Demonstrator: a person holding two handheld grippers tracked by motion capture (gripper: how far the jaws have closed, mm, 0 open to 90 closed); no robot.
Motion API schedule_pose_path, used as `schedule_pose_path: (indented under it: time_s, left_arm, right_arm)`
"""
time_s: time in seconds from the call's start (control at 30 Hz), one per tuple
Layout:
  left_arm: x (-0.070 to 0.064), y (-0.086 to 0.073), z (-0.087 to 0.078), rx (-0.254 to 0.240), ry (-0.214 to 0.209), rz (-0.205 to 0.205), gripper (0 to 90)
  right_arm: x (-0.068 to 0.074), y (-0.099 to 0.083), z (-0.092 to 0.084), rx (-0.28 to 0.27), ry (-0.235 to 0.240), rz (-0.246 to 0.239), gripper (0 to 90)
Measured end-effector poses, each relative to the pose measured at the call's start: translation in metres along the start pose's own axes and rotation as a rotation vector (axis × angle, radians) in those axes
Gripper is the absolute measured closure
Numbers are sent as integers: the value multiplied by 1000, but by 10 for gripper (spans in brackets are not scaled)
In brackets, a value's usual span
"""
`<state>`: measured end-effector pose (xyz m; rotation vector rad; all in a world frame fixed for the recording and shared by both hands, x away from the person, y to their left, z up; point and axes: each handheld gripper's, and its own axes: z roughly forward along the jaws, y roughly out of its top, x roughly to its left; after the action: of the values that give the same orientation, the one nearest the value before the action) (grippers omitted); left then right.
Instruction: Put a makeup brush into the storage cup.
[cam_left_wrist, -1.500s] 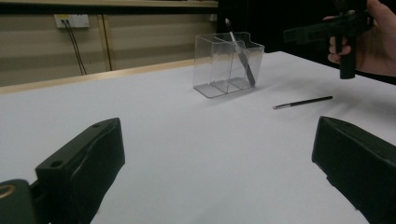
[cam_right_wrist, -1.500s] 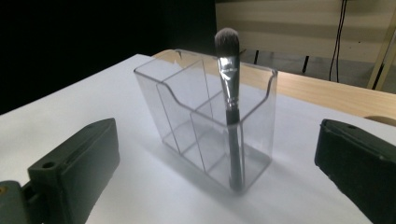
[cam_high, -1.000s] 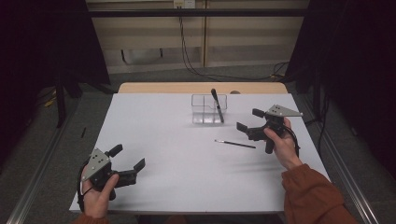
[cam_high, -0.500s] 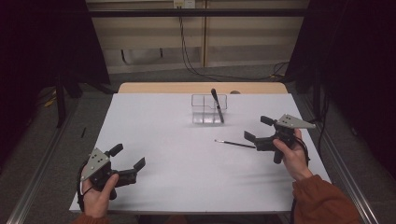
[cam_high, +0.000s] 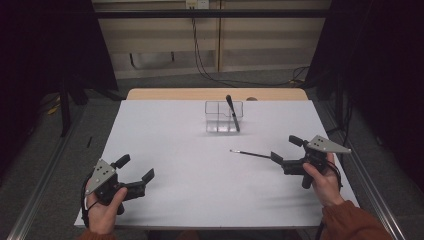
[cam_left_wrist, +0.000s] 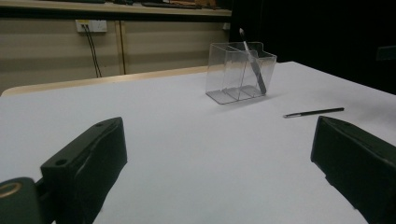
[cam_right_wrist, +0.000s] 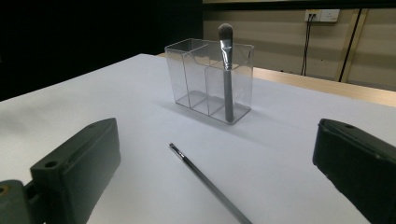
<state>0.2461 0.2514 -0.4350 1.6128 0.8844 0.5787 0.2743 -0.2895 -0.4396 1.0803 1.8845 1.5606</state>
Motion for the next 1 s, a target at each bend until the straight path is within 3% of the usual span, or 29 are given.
schedule_pose_path:
  time_s: [0.3, 0.67, 1.0]
  left_arm:
    - [-1, -1, 2, 15, -12, 11, 33]
    - [-4, -3, 0, 27, -20, 13, 32]
    - [-7, -3, -3, 32, -13, 20, 32]
  right_arm:
    - [4, -12, -14, 10, -17, 22, 0]
    - [12, -26, -36, 29, -50, 12, 0]
    - [14, -30, -49, 9, -60, 18, 0]
